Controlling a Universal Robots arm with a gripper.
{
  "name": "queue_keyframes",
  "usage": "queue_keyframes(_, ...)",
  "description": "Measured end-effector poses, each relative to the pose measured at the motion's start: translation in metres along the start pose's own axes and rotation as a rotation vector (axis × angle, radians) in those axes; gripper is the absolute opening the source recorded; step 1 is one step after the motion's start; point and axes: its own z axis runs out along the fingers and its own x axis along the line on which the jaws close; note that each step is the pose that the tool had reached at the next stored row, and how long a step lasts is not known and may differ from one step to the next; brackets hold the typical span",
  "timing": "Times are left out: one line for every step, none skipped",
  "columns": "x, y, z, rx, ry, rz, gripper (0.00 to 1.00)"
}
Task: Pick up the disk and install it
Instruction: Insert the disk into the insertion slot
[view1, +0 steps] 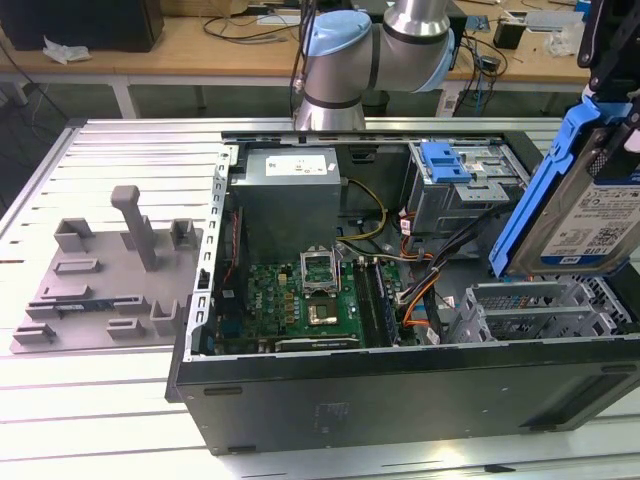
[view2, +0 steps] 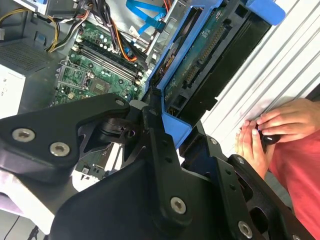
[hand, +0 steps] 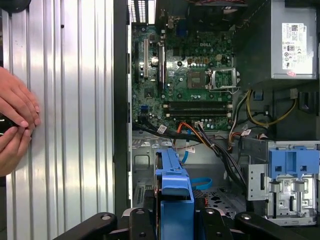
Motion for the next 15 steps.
queue_keyframes(0.0000, -0.0002, 0.0002, 0.0000, 0.0000, 0.000, 0.37)
queue_keyframes(0.0000, -0.0004, 0.0005, 0.0000, 0.0000, 0.000, 0.37)
queue_keyframes(0.0000, -0.0005, 0.0008, 0.0000, 0.0000, 0.000, 0.37)
queue_keyframes(0.0000, -0.0010, 0.0017, 0.0000, -0.0001, 0.000, 0.37)
queue_keyframes(0.0001, -0.0014, 0.0026, 0.0000, 0.0000, 0.000, 0.37)
queue_keyframes(0.0001, -0.0017, 0.0036, 0.0000, 0.0000, 0.000, 0.37)
queue_keyframes(0.0002, -0.0024, 0.0073, 0.0000, -0.0001, 0.000, 0.37)
queue_keyframes(0.0003, -0.0028, 0.0111, 0.0000, -0.0002, 0.000, 0.37)
queue_keyframes(0.0003, -0.0030, 0.0125, 0.0000, 0.0000, 0.000, 0.37)
queue_keyframes(0.0003, -0.0033, 0.0136, 0.0000, 0.0000, 0.000, 0.37)
queue_keyframes(-0.0032, -0.0040, 0.0165, 0.0000, 0.0000, 0.000, 0.37)
queue_keyframes(-0.0071, -0.0042, 0.0185, 0.0000, -0.0001, 0.000, 0.37)
queue_keyframes(-0.0079, -0.0049, 0.0209, 0.0000, 0.0000, -0.001, 0.37)
queue_keyframes(-0.0086, -0.0054, 0.0232, -0.0001, 0.0003, -0.003, 0.37)
queue_keyframes(-0.0088, -0.0055, 0.0236, -0.0001, 0.0004, -0.003, 0.37)
